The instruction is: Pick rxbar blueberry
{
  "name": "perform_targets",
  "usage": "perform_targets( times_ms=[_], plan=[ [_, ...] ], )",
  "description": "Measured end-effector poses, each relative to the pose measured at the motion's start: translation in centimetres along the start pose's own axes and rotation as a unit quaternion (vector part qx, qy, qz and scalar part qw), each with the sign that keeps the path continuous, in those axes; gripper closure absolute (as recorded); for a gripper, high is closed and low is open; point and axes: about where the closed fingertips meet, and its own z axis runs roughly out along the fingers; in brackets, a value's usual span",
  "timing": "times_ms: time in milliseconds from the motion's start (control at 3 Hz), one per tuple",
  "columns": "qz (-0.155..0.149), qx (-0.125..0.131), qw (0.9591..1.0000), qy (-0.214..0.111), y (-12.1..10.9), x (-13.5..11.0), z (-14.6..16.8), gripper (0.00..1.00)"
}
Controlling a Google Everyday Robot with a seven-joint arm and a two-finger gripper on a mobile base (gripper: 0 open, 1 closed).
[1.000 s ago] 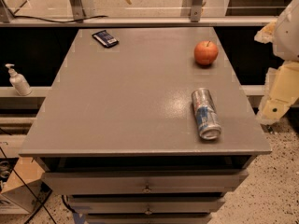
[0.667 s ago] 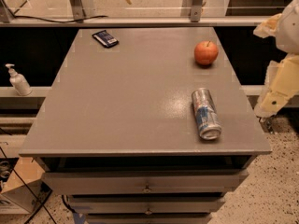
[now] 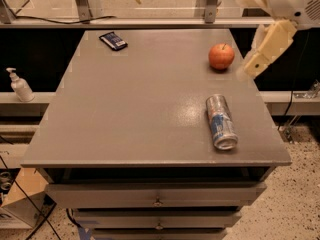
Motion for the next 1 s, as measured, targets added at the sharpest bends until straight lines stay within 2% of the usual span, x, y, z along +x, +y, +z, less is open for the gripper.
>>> perform_targets(
  times_ms=[333,667,1000],
  plan=[
    [-0.014,-0.009,0.9985,-0.053,-3.5,-4.1,2.3,0.0],
    [-0.024,-0.005,0.9979,-0.06,-4.0,-5.3,2.3,0.0],
    [0.027,0.01,0.9975,-0.065,-3.2,-4.0,2.5,0.0]
  ],
)
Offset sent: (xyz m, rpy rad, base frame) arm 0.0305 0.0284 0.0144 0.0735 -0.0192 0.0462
